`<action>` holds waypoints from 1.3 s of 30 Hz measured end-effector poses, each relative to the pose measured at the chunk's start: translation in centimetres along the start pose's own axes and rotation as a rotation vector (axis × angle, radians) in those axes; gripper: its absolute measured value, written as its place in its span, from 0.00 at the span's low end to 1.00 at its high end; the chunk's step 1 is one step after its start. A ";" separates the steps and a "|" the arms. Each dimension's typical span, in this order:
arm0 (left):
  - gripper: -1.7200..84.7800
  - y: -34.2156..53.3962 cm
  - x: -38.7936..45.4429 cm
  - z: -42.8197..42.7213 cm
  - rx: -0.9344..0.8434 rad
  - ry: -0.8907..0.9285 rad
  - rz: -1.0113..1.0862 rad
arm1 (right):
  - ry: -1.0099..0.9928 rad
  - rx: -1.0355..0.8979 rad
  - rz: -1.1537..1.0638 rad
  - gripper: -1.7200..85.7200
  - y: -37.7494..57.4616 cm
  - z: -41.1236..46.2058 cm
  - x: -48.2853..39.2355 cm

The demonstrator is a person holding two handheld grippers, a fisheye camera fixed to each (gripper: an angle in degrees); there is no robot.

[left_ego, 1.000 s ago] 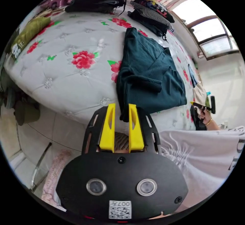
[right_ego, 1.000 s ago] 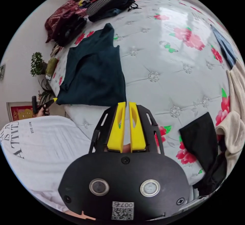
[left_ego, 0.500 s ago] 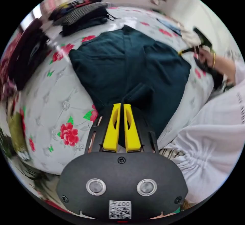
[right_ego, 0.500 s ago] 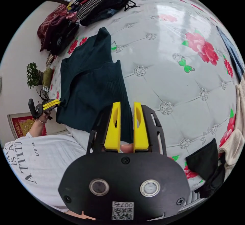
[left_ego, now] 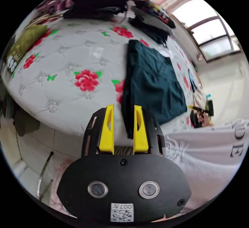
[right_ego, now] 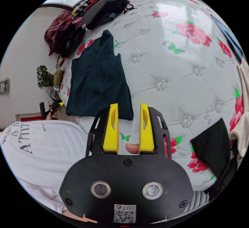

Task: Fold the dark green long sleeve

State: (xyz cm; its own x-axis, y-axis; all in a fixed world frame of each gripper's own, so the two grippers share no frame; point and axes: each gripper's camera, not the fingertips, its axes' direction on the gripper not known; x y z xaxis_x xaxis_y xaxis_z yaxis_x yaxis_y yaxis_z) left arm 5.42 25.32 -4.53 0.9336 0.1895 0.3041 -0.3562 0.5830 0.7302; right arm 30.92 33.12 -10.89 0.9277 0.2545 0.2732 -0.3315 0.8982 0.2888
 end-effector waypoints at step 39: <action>0.13 -9.6 -24.2 1.4 0.201 0.408 -0.519 | -0.362 0.255 0.006 0.05 -5.7 -16.2 6.3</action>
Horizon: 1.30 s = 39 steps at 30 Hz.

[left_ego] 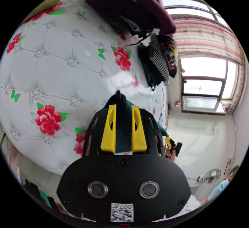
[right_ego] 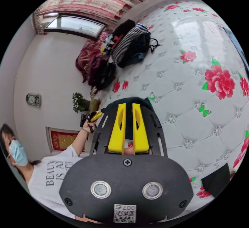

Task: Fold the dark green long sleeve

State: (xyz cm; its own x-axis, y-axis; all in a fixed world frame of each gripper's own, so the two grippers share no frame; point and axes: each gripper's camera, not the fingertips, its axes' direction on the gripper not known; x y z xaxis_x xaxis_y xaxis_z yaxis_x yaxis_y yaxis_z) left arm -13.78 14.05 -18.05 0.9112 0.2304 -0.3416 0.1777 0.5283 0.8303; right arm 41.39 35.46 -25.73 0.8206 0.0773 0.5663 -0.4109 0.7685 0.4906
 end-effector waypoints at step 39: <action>0.18 11.1 -19.5 0.8 -0.180 0.115 0.119 | 0.359 -0.307 -0.762 0.11 15.1 32.8 -16.5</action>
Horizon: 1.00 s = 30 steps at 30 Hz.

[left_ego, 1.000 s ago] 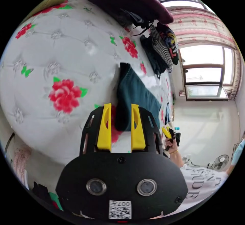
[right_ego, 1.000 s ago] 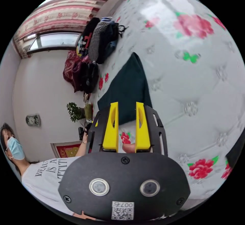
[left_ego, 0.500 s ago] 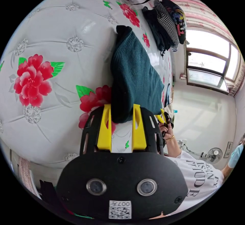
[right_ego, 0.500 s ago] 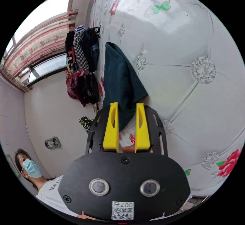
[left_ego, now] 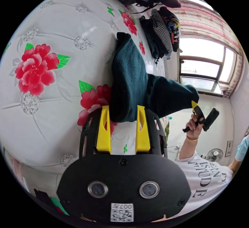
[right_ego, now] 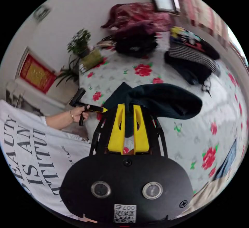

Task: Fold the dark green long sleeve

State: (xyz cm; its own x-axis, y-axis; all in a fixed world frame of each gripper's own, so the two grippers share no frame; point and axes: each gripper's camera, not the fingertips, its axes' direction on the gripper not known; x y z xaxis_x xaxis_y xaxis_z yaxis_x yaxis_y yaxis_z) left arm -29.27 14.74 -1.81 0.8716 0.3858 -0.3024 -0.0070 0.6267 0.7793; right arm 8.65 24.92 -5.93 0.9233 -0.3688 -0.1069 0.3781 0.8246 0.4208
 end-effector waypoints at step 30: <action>0.11 -5.8 4.7 1.7 -0.124 0.113 0.161 | -0.681 -0.009 0.720 0.10 5.0 26.0 18.6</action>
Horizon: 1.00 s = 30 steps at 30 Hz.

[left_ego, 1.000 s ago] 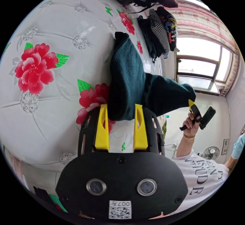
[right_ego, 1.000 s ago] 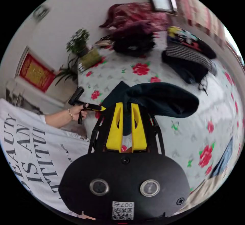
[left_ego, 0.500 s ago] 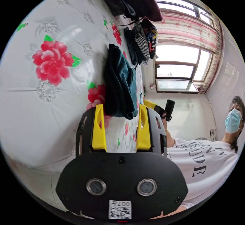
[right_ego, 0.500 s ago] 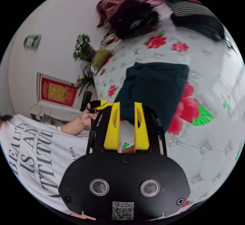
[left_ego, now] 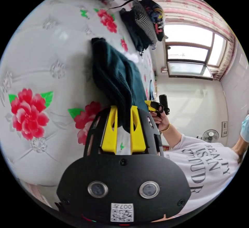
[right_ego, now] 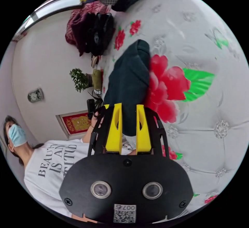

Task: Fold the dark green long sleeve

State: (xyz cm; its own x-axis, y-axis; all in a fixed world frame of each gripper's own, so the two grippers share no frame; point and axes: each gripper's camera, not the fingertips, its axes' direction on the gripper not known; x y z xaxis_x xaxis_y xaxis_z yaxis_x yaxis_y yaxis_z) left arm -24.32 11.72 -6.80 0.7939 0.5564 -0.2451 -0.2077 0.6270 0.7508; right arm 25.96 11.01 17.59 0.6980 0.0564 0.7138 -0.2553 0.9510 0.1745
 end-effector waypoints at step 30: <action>0.13 -12.6 4.2 12.5 -0.041 -0.688 0.229 | 0.652 0.045 -0.229 0.10 -24.0 6.6 -14.8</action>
State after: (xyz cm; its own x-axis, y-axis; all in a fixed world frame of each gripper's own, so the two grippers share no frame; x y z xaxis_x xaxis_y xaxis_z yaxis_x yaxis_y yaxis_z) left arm -11.19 -0.67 -9.63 0.9050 0.2154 0.3669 -0.4221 0.5634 0.7103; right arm 17.35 -14.70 7.34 0.9937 0.0405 0.1042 -0.0712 0.9479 0.3106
